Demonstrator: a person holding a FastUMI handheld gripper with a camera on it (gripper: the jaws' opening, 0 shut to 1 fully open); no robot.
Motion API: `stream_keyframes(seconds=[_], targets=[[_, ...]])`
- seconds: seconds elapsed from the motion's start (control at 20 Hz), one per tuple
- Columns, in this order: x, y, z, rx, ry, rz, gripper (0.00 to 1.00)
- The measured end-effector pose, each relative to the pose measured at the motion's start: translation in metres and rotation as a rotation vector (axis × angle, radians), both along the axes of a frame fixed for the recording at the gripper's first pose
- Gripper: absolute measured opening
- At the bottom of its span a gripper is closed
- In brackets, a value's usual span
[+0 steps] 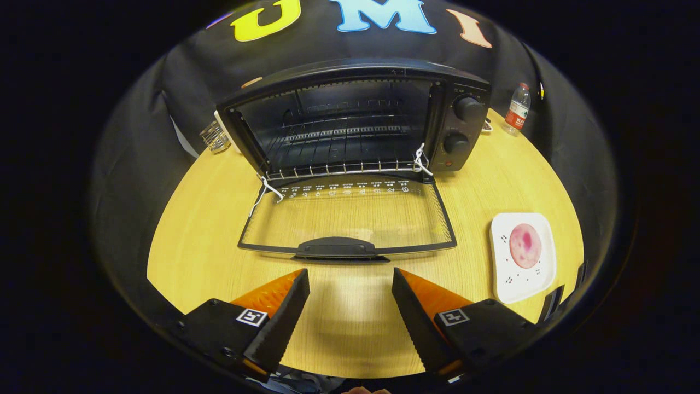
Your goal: Open the toaster oven, put the food inside, and close the toaster oven door.
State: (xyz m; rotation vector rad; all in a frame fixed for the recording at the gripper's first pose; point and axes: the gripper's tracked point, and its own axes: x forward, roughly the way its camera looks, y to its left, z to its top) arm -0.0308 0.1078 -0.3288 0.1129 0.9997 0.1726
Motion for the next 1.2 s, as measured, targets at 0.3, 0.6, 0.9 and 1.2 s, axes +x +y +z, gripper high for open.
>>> stream_keyframes(seconds=[0.3, 0.6, 0.9, 1.2], targets=[[-0.023, -0.014, 0.012, 0.010, 0.026, 0.038, 0.97], [-0.044, -0.063, 0.040, -0.023, 0.007, 0.031, 0.97], [-0.045, -0.146, 0.056, -0.058, 0.015, -0.060, 0.97], [-0.028, -0.234, 0.044, -0.088, 0.061, -0.140, 0.97]])
